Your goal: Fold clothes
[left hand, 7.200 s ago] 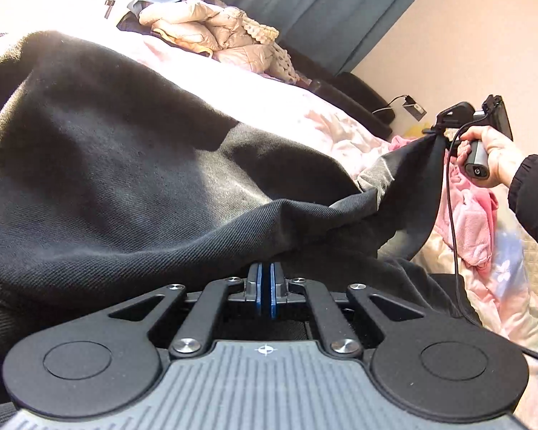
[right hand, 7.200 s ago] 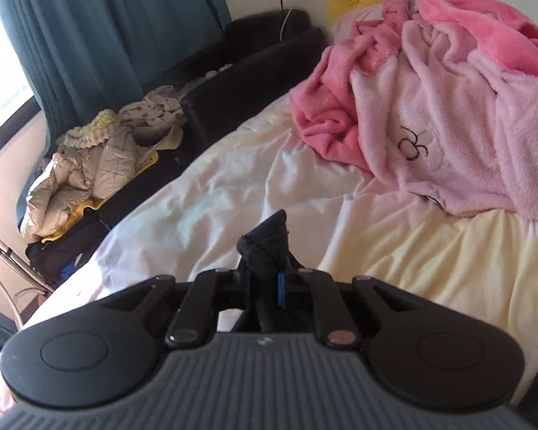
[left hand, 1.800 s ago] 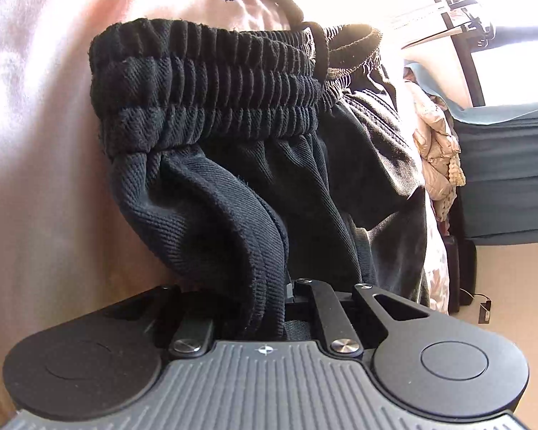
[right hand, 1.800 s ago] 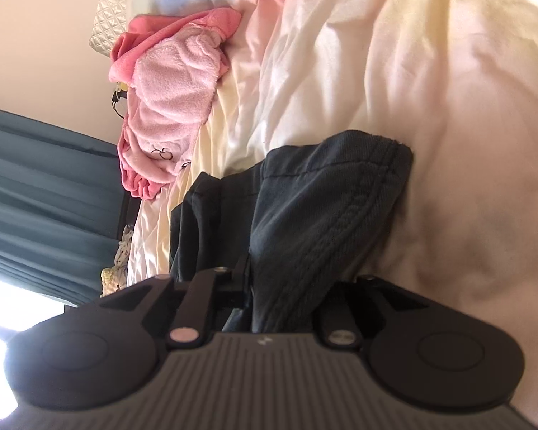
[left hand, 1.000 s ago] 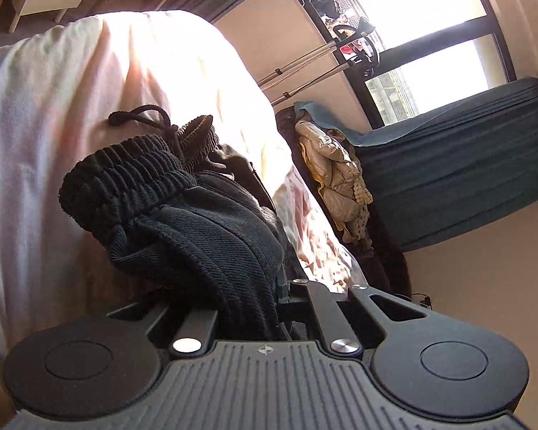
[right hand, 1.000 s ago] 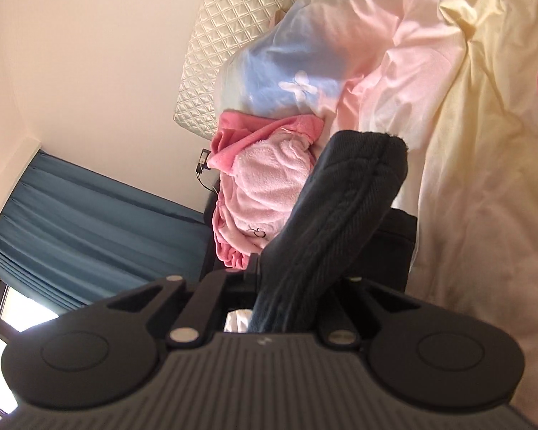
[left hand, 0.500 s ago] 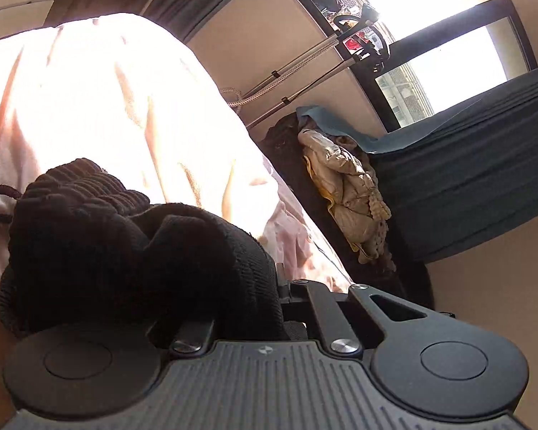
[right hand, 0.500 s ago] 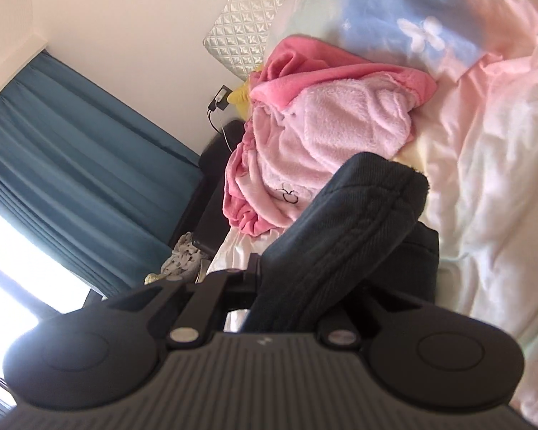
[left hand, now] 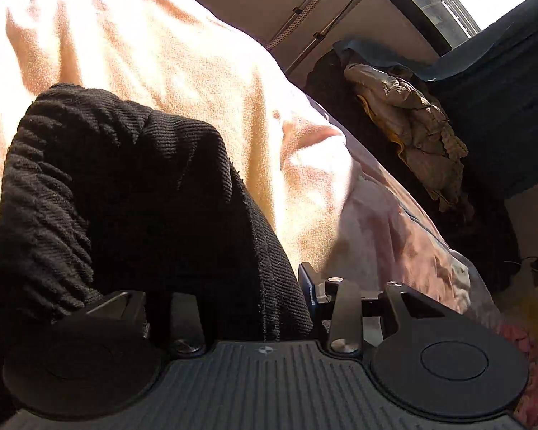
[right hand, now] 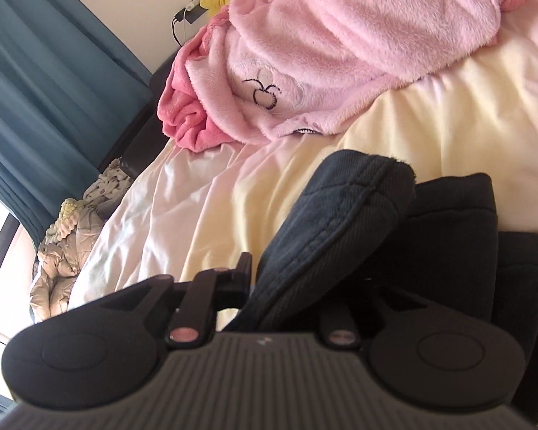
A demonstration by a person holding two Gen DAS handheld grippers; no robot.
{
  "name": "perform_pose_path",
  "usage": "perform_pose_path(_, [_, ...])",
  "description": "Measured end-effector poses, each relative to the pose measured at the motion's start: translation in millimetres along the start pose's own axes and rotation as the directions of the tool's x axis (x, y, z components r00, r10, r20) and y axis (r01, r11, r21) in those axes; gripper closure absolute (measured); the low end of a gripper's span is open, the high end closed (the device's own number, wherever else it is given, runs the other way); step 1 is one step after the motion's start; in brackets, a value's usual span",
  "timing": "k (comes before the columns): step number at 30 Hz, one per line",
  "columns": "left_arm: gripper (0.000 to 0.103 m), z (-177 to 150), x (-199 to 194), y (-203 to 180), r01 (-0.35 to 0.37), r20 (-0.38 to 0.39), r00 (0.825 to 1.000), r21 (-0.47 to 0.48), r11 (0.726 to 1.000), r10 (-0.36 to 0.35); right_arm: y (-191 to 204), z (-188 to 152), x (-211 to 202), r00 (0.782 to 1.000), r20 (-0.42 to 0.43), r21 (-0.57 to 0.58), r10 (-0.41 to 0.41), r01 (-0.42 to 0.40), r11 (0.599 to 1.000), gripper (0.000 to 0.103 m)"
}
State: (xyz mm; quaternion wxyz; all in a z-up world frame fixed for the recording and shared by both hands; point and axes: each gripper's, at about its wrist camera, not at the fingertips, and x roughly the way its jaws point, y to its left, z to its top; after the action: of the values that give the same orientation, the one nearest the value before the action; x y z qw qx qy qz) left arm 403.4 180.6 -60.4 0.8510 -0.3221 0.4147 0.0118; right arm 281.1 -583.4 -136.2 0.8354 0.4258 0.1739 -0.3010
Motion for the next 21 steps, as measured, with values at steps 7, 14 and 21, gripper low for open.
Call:
perform_pose_path(7, [0.01,-76.9,-68.1,-18.5,0.195,0.065,0.978,0.072,0.978,-0.2,-43.4,-7.0,-58.6,0.983,0.053,0.136,0.178,-0.184,0.973,0.041])
perform_pose_path(14, [0.009,-157.6,-121.1,51.9,0.222,0.068,0.975,-0.215,0.951,-0.212,-94.2,-29.0,-130.2,0.977,0.016,0.234,0.214,-0.211,0.949,0.038])
perform_pose_path(21, [0.009,-172.1,-118.7,91.2,0.197,-0.011,0.975,-0.417,0.887,-0.222,-118.1,-36.4,-139.8,0.97,-0.111,0.299,0.218,-0.176,0.938,0.036])
